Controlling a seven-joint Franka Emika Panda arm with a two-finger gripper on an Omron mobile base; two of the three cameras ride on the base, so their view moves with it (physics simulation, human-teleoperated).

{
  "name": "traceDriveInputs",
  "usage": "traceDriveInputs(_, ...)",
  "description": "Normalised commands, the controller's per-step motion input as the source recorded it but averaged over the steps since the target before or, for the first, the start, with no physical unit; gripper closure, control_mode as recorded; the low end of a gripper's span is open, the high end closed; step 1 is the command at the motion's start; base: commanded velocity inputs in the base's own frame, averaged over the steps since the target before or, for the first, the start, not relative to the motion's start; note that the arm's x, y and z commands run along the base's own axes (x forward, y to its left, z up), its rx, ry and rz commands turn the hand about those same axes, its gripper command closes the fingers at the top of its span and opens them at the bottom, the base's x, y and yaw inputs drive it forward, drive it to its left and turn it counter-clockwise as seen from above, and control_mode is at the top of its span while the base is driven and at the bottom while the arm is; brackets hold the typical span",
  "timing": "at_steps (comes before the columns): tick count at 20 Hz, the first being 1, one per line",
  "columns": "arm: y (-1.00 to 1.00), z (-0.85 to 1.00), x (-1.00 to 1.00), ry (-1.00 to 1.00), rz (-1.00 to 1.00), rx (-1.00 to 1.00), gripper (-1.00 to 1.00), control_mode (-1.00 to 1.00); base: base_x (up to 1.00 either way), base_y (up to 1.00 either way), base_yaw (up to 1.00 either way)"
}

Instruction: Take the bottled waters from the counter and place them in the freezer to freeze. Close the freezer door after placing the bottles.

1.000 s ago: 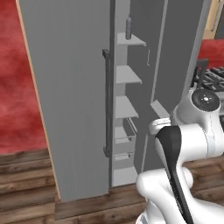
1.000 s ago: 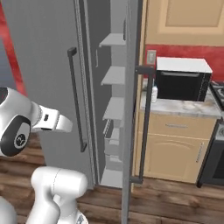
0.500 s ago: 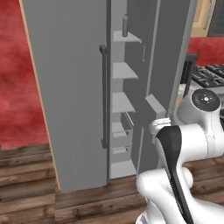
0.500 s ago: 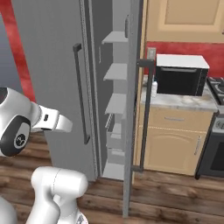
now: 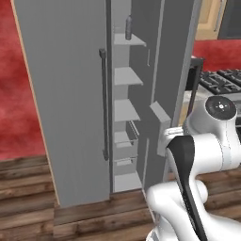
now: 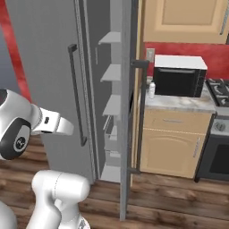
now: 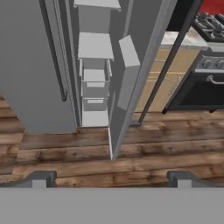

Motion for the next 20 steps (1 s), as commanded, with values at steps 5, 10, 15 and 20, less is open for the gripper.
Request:
traceDriveInputs(5, 0.0, 0.0, 0.0, 0.0, 0.0, 0.0, -1.0, 1.0, 0.0, -0.51, 0.0)
traceDriveInputs(10, 0.0, 0.0, 0.0, 0.0, 0.0, 0.0, -1.0, 1.0, 0.0, -0.53, 0.0)
traceDriveInputs(15, 0.0, 0.0, 0.0, 0.0, 0.0, 0.0, -1.0, 1.0, 0.0, -0.55, 0.0)
traceDriveInputs(20, 0.0, 0.0, 0.0, 0.0, 0.0, 0.0, -1.0, 1.0, 0.08, -0.59, 0.03)
